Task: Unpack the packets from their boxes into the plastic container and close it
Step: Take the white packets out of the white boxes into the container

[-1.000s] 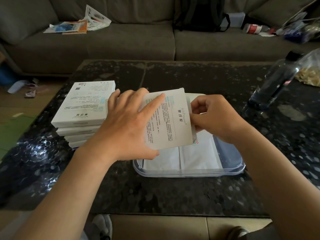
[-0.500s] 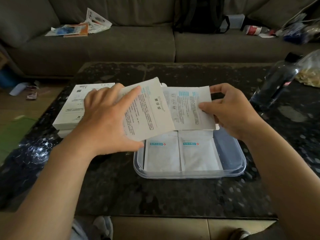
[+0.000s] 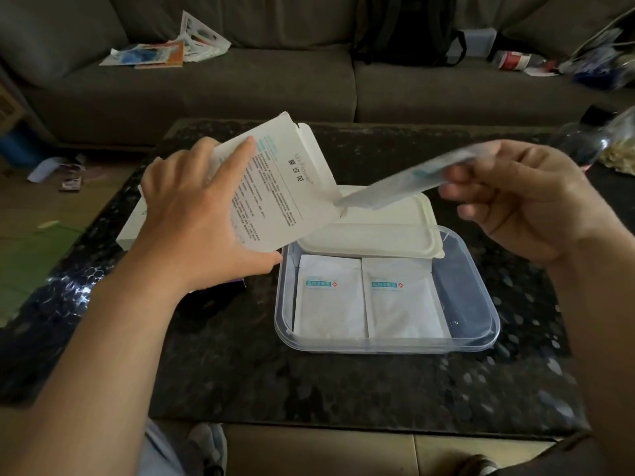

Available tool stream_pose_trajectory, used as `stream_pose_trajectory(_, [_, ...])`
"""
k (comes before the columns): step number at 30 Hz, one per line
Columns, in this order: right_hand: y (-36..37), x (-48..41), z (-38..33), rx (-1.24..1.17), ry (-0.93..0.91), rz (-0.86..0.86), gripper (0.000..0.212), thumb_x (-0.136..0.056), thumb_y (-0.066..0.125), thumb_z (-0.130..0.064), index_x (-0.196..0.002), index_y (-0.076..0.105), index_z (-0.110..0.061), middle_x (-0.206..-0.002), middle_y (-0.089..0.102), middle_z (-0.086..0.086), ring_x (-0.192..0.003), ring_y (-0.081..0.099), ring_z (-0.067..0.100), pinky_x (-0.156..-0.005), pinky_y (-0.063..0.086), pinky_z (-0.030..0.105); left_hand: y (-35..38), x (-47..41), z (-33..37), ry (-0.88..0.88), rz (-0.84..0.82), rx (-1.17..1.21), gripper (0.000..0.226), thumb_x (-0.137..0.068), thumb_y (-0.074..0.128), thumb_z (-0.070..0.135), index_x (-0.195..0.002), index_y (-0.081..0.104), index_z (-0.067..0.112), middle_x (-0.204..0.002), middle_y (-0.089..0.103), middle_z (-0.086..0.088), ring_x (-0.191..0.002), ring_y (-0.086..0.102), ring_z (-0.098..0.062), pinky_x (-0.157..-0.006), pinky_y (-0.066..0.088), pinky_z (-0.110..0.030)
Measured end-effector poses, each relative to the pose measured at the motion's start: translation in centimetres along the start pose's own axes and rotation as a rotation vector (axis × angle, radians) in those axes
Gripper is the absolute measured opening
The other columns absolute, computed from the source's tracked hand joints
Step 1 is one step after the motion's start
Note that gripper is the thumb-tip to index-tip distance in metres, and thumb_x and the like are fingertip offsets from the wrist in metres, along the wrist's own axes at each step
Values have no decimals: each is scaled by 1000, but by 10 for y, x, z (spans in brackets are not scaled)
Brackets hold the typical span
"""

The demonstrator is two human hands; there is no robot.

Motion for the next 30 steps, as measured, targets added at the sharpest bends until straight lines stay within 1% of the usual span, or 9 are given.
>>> stream_pose_trajectory(3, [-3, -1, 7, 146, 31, 85, 16, -67, 73, -34, -66, 76, -18, -62, 71, 4, -53, 71, 15, -44, 56, 22, 4, 0, 0, 4, -14, -28, 131, -42, 60, 81, -154, 21, 27, -146, 32, -9, -132, 32, -38, -112, 19, -58])
stream_pose_trajectory(7, [1, -1, 9, 235, 60, 196, 22, -79, 65, -31, -62, 70, -17, -50, 60, 3, -41, 57, 16, -40, 50, 24, 6, 0, -3, -21, -32, -56, 131, -43, 64, 79, -155, 20, 28, -145, 32, -9, -132, 32, -38, -113, 18, -59])
stream_pose_trajectory(13, [-4, 1, 8, 292, 141, 251, 30, -92, 60, -29, -68, 73, -15, -43, 45, -1, -39, 43, 16, -43, 45, 25, 2, 0, -5, -35, -34, -55, 129, -43, 66, 76, -154, 20, 28, -145, 32, -9, -133, 31, -39, -114, 18, -61])
stream_pose_trajectory(17, [-8, 1, 19, 334, 257, 282, 30, -102, 54, -27, -91, 75, -8, -44, 40, 1, -41, 39, 15, -48, 43, 26, 4, -1, -5, -40, -48, -64, 131, -42, 66, 76, -154, 19, 28, -145, 30, -9, -133, 30, -38, -115, 16, -62])
stream_pose_trajectory(20, [-11, 1, 10, 253, 276, 286, 44, -102, 50, -24, -65, 74, -19, -39, 33, -3, -36, 34, 14, -39, 38, 22, 1, -2, -10, -65, -40, -56, 130, -41, 68, 77, -152, 19, 29, -146, 30, -9, -133, 29, -39, -115, 17, -61])
stream_pose_trajectory(23, [-10, 4, 9, 279, 313, 251, 47, -96, 53, -25, -49, 57, -20, -37, 30, -4, -34, 31, 13, -39, 34, 24, 1, -2, -12, -74, -45, -60, 130, -41, 67, 77, -152, 18, 29, -146, 29, -9, -134, 29, -39, -115, 16, -60])
stream_pose_trajectory(25, [-10, 6, 15, 311, 361, 236, 54, -98, 52, -24, -45, 51, -21, -37, 30, -3, -35, 31, 14, -41, 32, 26, 2, -1, -14, -82, -47, -64, 131, -41, 66, 78, -153, 18, 29, -147, 29, -10, -134, 29, -40, -115, 16, -61])
stream_pose_trajectory(27, [-7, 5, 21, 339, 410, 220, 57, -100, 52, -25, -43, 55, -21, -40, 32, -2, -37, 33, 13, -43, 33, 26, 2, -2, -15, -91, -39, -60, 133, -41, 66, 79, -154, 17, 29, -147, 29, -11, -134, 29, -41, -115, 17, -61])
stream_pose_trajectory(30, [6, 0, 35, 397, 451, 160, 44, -99, 55, -22, -56, 51, -15, -43, 33, 0, -38, 33, 16, -44, 30, 28, 1, -2, -14, -90, -34, -44, 132, -42, 66, 79, -154, 16, 29, -149, 28, -11, -134, 29, -40, -115, 17, -61])
Point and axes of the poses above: each hand's wrist, its own x-axis away from the middle knuckle, its own y-axis out of the palm, z = x × y, the point moved 6 cm from there along -x, towards the middle knuckle
